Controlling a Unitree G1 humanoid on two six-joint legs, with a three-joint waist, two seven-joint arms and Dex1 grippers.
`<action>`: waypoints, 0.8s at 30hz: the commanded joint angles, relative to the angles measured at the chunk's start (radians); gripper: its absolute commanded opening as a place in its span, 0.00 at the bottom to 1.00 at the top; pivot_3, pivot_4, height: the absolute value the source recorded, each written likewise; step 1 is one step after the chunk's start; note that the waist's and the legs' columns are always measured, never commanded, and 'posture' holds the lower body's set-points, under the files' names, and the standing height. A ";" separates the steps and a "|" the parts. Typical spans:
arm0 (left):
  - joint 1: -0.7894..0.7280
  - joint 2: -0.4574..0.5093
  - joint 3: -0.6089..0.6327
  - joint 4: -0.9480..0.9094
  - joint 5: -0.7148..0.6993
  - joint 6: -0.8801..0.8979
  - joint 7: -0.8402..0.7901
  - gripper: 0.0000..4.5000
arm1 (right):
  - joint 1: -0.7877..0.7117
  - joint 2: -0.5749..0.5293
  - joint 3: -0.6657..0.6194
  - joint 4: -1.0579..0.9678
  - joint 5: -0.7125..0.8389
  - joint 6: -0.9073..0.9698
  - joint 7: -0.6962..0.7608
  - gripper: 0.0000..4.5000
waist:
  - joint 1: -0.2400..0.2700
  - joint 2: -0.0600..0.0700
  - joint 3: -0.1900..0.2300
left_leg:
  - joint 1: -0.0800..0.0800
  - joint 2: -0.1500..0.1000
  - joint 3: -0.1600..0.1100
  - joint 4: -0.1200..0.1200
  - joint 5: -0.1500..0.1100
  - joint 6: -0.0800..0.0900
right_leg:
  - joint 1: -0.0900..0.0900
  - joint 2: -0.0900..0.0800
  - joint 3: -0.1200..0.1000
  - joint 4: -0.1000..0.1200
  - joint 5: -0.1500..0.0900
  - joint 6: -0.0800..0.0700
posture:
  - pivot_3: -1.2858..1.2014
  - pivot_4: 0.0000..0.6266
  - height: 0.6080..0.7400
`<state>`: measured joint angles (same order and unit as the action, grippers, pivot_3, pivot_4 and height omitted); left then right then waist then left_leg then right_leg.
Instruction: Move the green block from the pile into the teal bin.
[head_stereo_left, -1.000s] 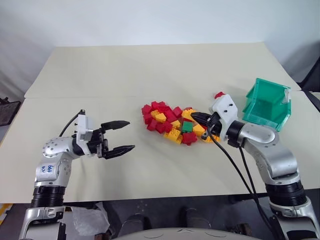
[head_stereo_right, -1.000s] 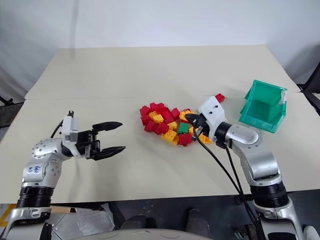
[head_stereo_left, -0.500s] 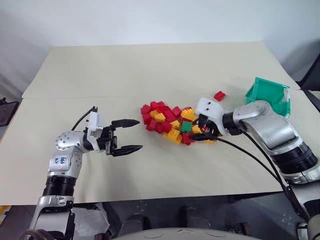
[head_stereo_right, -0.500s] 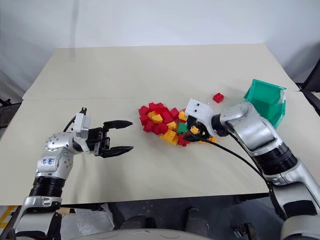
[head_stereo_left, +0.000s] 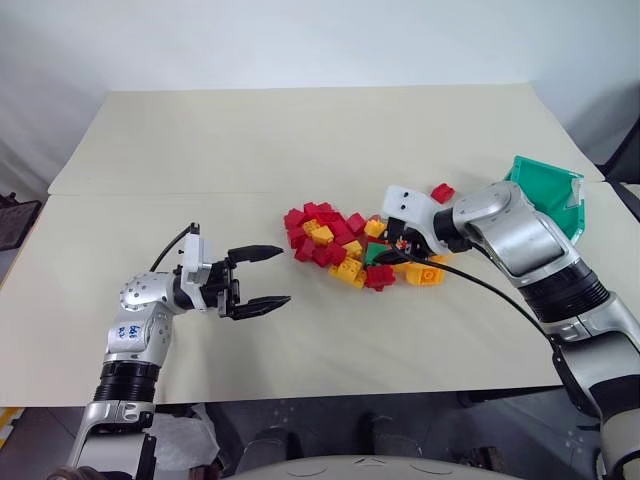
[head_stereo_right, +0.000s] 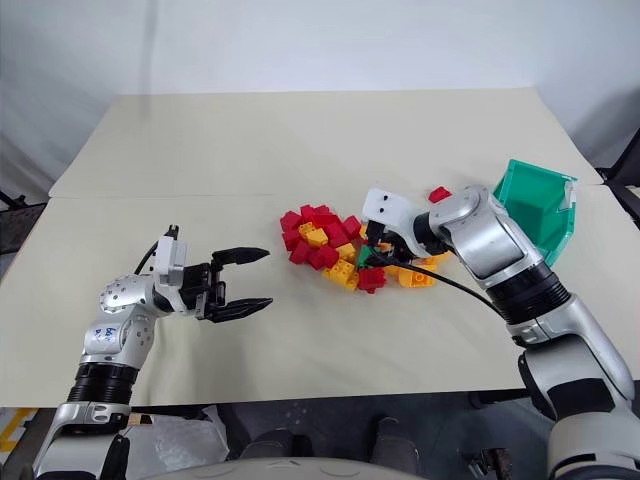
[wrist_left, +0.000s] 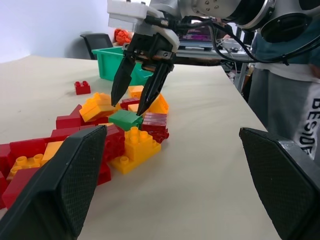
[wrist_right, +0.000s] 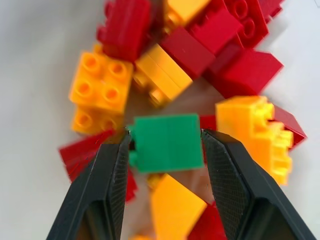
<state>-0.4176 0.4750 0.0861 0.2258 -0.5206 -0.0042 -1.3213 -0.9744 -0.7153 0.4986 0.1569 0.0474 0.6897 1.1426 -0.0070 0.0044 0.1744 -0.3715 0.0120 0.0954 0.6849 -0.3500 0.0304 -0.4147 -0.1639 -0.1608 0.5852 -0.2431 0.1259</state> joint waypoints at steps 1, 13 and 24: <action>0.000 0.000 0.007 -0.034 -0.006 -0.011 0.005 1.00 | -0.025 0.012 0.005 0.039 -0.034 -0.056 0.035 0.52 | 0.000 0.000 0.000 | 0.000 0.000 0.000 0.000 0.000 0.000 | 0.000 0.000 0.000 0.000 0.000 0.000 | 0.52 0.24 1.00; -0.010 0.000 0.014 -0.019 -0.002 -0.023 0.017 1.00 | -0.075 0.110 0.024 0.220 -0.133 -0.180 0.079 0.52 | -0.022 0.000 0.000 | 0.001 0.000 0.000 0.001 0.000 0.000 | 0.001 0.000 0.000 0.002 0.000 0.000 | 0.52 0.24 1.00; 0.006 0.000 0.023 -0.028 -0.004 -0.030 0.040 1.00 | -0.064 0.065 -0.001 0.129 -0.163 -0.182 0.176 0.70 | -0.020 0.000 0.000 | 0.001 0.001 -0.002 0.003 0.000 -0.001 | 0.001 0.000 0.001 0.003 0.000 0.000 | 0.52 0.24 1.00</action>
<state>-0.4195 0.4738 0.0971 0.2173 -0.5203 -0.0235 -1.2856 -1.0382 -0.6280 0.5092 0.3197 -0.1057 0.5017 1.3009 -0.0275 0.0044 0.1744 -0.3710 0.0131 0.0937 0.6885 -0.3496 0.0297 -0.4138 -0.1639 -0.1600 0.5881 -0.2431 0.1259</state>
